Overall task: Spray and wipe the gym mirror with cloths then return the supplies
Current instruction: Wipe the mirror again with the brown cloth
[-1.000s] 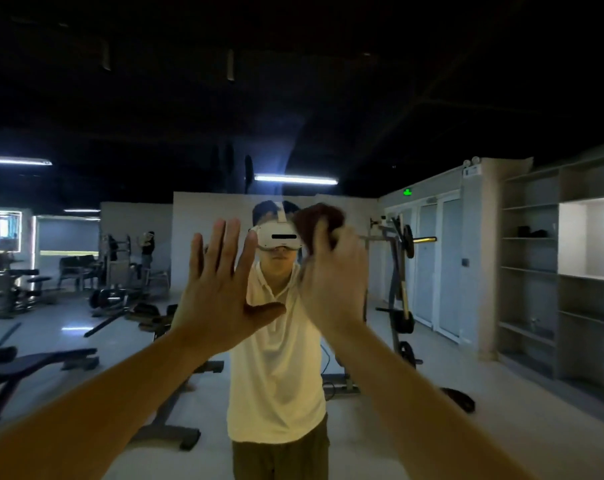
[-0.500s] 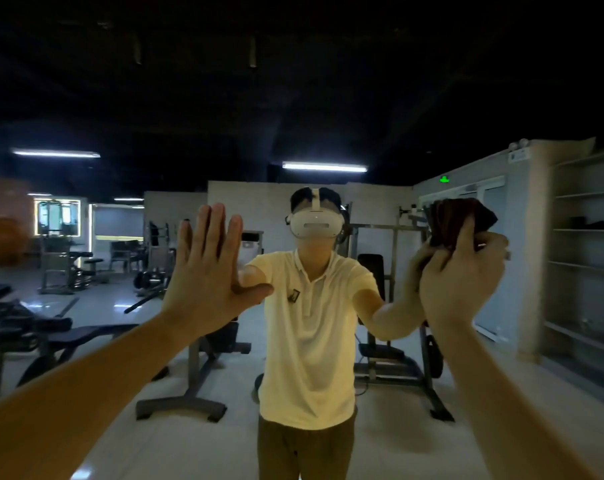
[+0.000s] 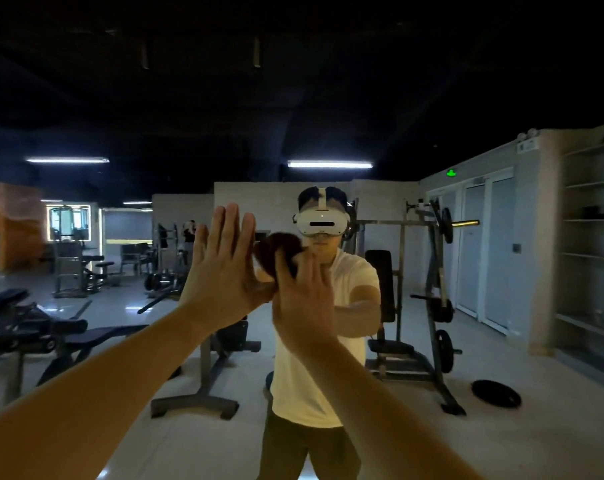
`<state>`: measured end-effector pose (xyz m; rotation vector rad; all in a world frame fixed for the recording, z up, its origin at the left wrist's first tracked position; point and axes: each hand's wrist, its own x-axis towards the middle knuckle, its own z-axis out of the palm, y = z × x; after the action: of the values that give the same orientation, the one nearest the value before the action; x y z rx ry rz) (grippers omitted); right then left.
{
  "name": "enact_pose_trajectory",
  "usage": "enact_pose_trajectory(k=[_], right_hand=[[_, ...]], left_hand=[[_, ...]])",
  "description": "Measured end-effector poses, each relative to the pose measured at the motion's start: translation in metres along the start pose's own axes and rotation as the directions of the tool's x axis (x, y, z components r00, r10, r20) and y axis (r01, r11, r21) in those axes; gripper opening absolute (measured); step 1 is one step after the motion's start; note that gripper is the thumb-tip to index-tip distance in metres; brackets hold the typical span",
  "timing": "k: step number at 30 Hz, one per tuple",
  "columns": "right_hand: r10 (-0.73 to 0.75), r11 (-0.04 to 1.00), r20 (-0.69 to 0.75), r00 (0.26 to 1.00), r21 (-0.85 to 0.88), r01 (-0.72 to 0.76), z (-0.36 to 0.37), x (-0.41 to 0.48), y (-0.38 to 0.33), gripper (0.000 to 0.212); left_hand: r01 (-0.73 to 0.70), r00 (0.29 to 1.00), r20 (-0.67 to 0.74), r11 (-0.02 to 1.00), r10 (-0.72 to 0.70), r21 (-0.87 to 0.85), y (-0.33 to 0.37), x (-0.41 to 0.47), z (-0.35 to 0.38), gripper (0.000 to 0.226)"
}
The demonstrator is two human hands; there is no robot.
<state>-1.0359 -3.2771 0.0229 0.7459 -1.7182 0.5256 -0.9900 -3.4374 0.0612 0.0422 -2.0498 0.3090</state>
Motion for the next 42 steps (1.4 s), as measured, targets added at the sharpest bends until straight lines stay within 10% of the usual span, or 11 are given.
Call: enact_pose_trajectory(k=[4,9,15,23,28,36,42], right_hand=[[-0.207,0.965,0.137,0.969,-0.134,0.225,-0.026,-0.008,0.038,0.047],[0.163,0.933,-0.052,0.985,-0.318,-0.171,-0.088,-0.005,0.120,0.049],[0.588,0.774,-0.267,0.764,-0.091,-0.627,-0.077,-0.006,0.101,0.052],[0.228,0.973,-0.020,0.973,-0.016,-0.228,0.020,-0.057,-0.051,0.049],[-0.134,0.959,0.158,0.978,-0.227,0.168,-0.008,-0.080,0.008,0.053],[0.435,0.826,-0.132,0.891,-0.335,-0.453,-0.091,-0.098,0.149,0.053],[0.616,0.762,-0.246,0.748,-0.051,-0.645,-0.035,-0.111,0.070,0.050]], left_hand=[[0.008,1.000,0.004,0.999,-0.008,0.035,-0.001,-0.001,0.000,0.132],[0.014,1.000,0.009,1.000,-0.014,-0.008,0.001,0.001,0.000,0.133],[-0.019,1.000,0.015,0.999,0.019,-0.050,0.000,-0.012,-0.011,0.112],[-0.049,0.998,-0.035,0.988,0.045,-0.144,-0.013,-0.082,0.012,0.096],[-0.111,0.988,-0.121,0.979,0.092,-0.168,-0.004,-0.095,0.032,0.085],[-0.048,0.984,-0.176,0.988,0.022,-0.148,0.013,-0.094,0.074,0.098],[-0.064,0.983,-0.181,0.991,0.042,-0.121,0.012,-0.095,0.077,0.099]])
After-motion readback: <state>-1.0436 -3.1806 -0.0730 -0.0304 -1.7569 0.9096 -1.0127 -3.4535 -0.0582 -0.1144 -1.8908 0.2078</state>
